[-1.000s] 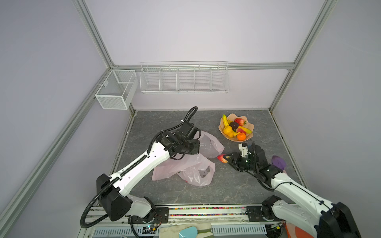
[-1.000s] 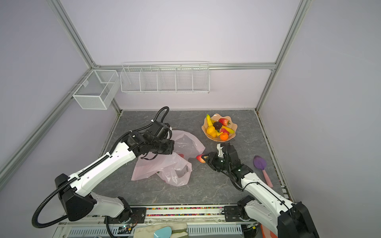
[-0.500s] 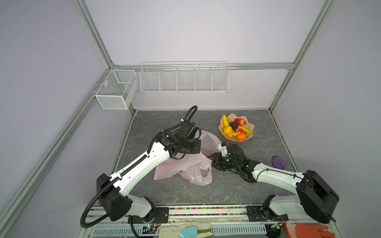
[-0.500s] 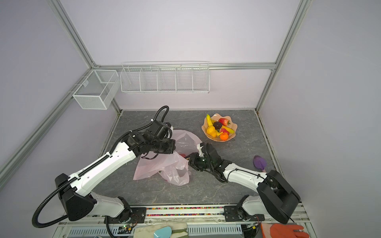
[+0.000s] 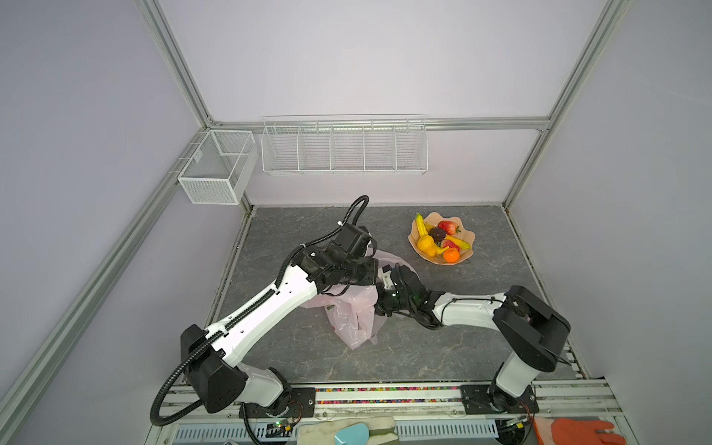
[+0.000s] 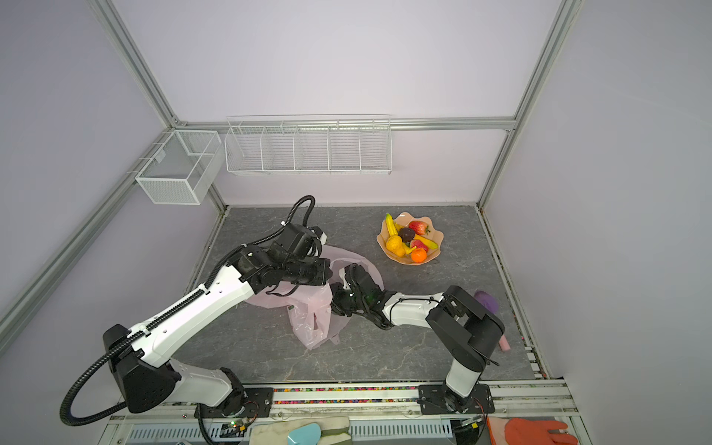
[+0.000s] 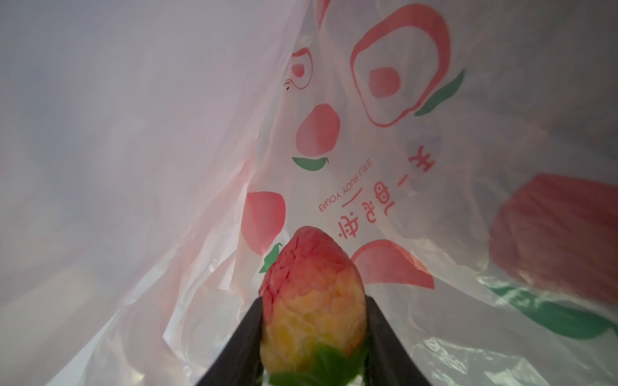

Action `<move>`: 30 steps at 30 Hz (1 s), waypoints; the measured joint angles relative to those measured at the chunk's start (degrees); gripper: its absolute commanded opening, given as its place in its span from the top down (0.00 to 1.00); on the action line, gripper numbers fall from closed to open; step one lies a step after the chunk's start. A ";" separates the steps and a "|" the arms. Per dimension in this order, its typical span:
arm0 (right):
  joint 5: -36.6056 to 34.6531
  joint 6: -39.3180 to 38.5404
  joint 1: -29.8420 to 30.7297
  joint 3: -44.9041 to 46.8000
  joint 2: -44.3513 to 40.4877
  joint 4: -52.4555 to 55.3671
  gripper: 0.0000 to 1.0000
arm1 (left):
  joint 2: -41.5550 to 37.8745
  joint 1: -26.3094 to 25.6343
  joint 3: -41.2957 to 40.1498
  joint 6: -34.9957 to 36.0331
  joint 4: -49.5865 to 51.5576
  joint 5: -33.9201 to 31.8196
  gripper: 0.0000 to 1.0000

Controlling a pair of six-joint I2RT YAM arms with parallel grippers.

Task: Place the fruits into the plastic bag
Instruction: Place the fruit in the plastic bag.

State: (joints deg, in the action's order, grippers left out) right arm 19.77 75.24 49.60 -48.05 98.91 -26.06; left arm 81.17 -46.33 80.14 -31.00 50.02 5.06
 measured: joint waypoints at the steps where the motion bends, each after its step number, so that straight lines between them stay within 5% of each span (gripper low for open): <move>1: 0.00 0.00 -0.04 -0.52 0.39 -0.04 0.67 | -0.02 0.00 0.00 0.00 0.02 -0.02 1.00; 22: 1.20 -1.55 -2.54 -11.47 8.55 4.79 0.65 | -1.14 0.11 -2.45 -0.24 -0.31 2.73 1.00; 30: 4.17 -1.73 -1.11 -13.16 12.76 6.91 0.57 | -1.14 0.11 -3.48 -0.46 -1.77 3.82 1.00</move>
State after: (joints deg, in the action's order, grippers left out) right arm 23.94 73.52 48.49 -61.21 111.68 -19.16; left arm 80.03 -46.22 76.66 -31.46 48.25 8.88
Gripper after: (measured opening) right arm 0.422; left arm 0.047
